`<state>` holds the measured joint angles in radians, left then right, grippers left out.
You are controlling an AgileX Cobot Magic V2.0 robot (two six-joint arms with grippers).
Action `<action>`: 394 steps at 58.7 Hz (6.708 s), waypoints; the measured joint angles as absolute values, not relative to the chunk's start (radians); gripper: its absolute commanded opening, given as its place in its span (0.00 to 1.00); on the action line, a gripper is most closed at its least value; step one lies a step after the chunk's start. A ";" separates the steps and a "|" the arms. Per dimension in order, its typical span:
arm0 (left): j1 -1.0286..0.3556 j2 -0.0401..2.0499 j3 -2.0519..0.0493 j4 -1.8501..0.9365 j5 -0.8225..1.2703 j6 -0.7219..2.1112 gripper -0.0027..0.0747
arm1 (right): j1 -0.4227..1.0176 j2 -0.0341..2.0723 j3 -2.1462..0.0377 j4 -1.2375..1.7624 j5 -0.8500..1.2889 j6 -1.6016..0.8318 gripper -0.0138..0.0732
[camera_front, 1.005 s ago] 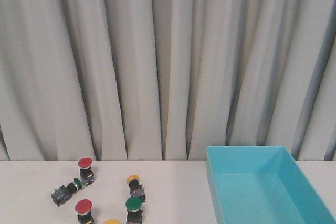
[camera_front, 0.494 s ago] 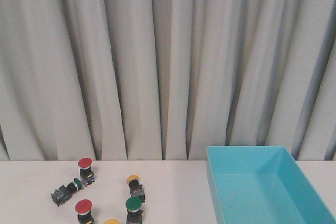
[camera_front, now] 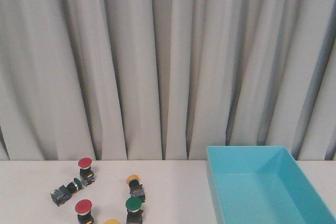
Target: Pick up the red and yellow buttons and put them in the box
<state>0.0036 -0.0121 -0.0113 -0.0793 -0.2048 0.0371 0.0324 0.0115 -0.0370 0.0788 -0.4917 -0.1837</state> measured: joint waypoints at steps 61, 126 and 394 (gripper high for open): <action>0.000 0.814 -0.771 -0.079 0.220 0.120 0.37 | 0.090 0.860 -0.726 0.008 0.101 -0.014 0.44; -0.066 1.617 -1.527 -0.220 1.012 0.298 0.79 | 0.090 0.860 -0.727 0.000 0.131 -0.039 0.78; -0.199 2.051 -1.679 -0.024 0.897 0.209 0.15 | 0.090 0.884 -0.727 0.054 0.115 -0.031 0.78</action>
<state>-0.1989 2.0512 -1.6788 -0.0243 0.8974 0.2090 0.0903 0.8843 -0.7271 0.0543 0.1153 -0.0307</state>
